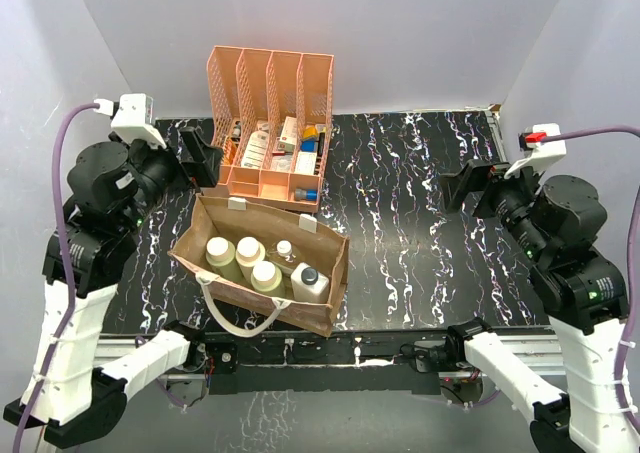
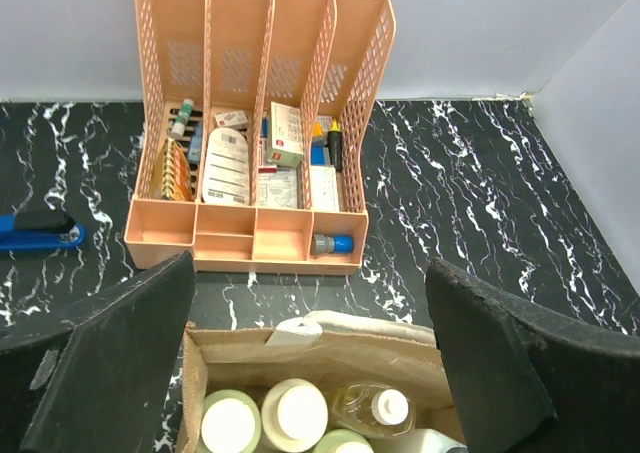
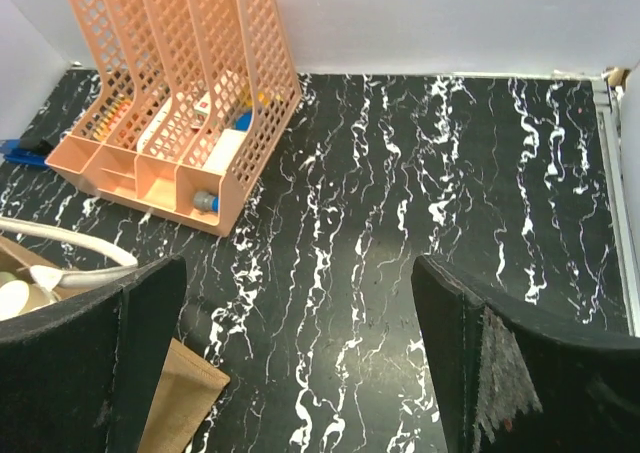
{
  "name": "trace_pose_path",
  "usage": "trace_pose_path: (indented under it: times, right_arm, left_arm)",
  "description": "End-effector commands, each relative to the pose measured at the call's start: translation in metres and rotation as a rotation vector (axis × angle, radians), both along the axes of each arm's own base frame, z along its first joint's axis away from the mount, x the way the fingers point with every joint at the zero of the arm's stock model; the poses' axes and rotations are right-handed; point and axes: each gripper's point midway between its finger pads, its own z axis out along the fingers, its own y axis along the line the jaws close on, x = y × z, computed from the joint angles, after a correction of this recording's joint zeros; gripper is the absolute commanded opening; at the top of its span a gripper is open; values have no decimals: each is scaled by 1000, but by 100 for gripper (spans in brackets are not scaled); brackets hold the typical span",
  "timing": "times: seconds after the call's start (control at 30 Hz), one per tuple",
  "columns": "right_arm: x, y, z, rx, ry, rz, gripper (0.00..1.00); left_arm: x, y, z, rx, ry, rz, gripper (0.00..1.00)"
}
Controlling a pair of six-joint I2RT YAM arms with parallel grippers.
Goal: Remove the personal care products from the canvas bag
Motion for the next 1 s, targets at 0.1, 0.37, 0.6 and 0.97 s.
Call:
trace_pose_path:
  times: [0.1, 0.37, 0.6, 0.97]
  right_arm:
    - [13, -7, -22, 43, 57, -65, 99]
    - [20, -9, -43, 76, 107, -81, 99]
    - [26, 23, -40, 123, 119, 93, 99]
    - [38, 100, -1, 321, 145, 508, 95]
  left_arm:
    - [20, -5, -7, -117, 4, 24, 97]
    - [26, -4, -34, -206, 96, 62, 97]
    - [3, 2, -79, -282, 288, 133, 97]
    - [-85, 44, -135, -303, 526, 357, 97]
